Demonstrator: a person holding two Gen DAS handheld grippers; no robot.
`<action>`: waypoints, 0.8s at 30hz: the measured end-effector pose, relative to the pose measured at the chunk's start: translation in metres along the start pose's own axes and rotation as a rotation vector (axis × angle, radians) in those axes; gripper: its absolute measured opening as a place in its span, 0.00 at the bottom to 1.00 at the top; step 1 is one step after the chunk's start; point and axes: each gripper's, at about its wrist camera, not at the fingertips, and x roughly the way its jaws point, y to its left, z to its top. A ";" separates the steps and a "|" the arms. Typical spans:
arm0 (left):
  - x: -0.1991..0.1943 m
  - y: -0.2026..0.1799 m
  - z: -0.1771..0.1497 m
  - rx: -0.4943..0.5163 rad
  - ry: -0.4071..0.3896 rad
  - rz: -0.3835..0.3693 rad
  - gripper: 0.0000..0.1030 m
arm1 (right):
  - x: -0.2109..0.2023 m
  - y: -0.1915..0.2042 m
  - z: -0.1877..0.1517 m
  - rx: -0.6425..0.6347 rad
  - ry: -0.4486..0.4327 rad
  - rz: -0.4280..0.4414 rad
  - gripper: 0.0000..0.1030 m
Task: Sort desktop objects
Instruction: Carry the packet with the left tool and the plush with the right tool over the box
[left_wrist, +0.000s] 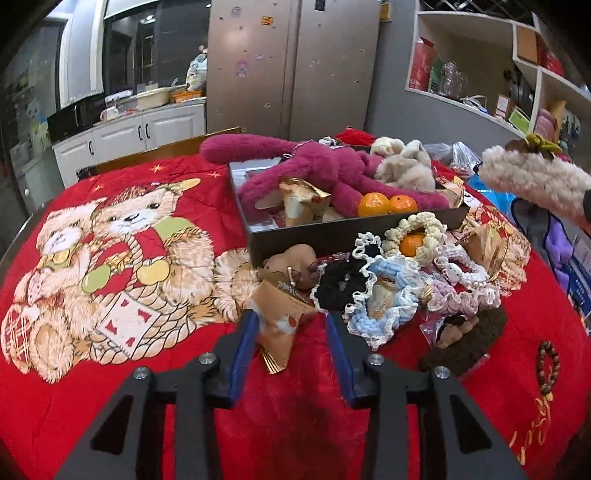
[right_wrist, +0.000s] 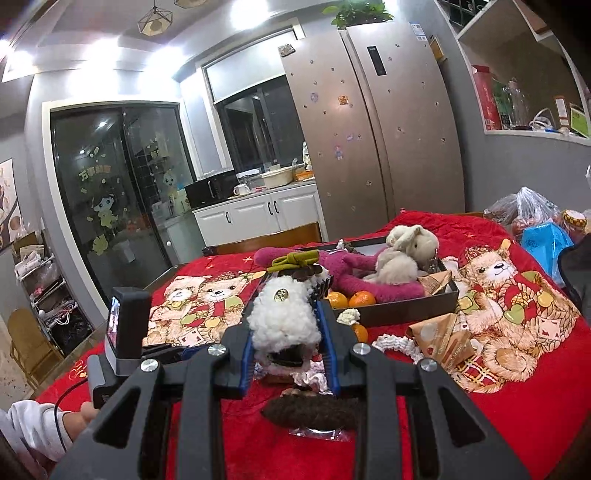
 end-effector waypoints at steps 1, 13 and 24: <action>0.003 -0.002 0.001 0.009 0.007 0.005 0.47 | 0.000 -0.003 0.000 0.009 0.003 0.001 0.30; 0.032 0.017 0.006 -0.075 0.098 0.010 0.30 | 0.016 -0.019 -0.009 0.021 0.055 -0.023 0.29; 0.001 0.011 0.012 -0.057 0.001 0.038 0.28 | 0.010 -0.012 -0.008 -0.016 0.026 -0.041 0.29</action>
